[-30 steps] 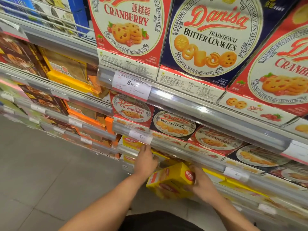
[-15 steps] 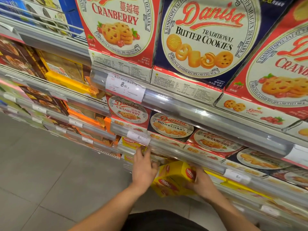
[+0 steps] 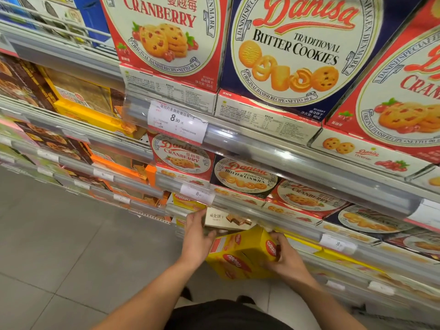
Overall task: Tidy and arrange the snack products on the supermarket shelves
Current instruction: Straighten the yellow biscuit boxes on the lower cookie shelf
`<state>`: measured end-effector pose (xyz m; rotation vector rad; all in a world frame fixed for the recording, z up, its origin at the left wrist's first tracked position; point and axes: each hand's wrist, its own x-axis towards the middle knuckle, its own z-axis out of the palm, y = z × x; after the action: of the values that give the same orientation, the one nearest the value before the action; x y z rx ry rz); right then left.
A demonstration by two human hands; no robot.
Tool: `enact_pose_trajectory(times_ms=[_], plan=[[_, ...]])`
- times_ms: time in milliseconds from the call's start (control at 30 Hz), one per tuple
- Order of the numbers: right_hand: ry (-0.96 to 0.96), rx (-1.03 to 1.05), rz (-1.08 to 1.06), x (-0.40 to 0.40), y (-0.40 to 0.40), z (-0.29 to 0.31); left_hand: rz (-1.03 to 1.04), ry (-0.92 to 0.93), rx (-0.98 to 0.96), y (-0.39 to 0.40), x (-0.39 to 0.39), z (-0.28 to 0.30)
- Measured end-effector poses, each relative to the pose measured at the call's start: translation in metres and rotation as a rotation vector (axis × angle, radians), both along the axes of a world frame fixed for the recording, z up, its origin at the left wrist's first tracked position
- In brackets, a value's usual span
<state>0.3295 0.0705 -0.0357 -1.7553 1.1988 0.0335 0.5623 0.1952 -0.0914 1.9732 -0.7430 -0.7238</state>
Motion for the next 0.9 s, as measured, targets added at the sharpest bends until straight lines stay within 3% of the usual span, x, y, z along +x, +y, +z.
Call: enact_pose_trajectory(times_ms=[233,367,500,567,633,733,800,900], plan=[[-0.076,0.089,-0.074,-0.007,0.022,0.003,-0.172,0.047,-0.078,0.014,0.029,-0.004],[0.001,0.09,0.046,-0.01,0.028,0.004,-0.294,-0.001,-0.056,0.032,0.051,0.008],[0.25,-0.255,0.258,-0.017,0.032,-0.01,-0.132,0.193,-0.131,0.063,0.068,0.024],[0.372,-0.516,0.353,-0.025,0.037,-0.02,-0.068,0.187,-0.108,0.077,0.08,0.031],[0.376,-0.652,0.364,-0.036,0.036,-0.026,-0.075,0.143,-0.046,0.087,0.093,0.038],[0.346,-0.588,0.211,-0.052,0.026,-0.026,-0.145,-0.03,0.118,0.092,0.108,0.042],[0.25,-0.415,0.05,-0.057,0.022,-0.023,-0.266,-0.215,0.27,0.089,0.111,0.043],[0.053,-0.146,-0.256,-0.058,0.028,-0.026,-0.439,-0.322,0.369,0.079,0.104,0.043]])
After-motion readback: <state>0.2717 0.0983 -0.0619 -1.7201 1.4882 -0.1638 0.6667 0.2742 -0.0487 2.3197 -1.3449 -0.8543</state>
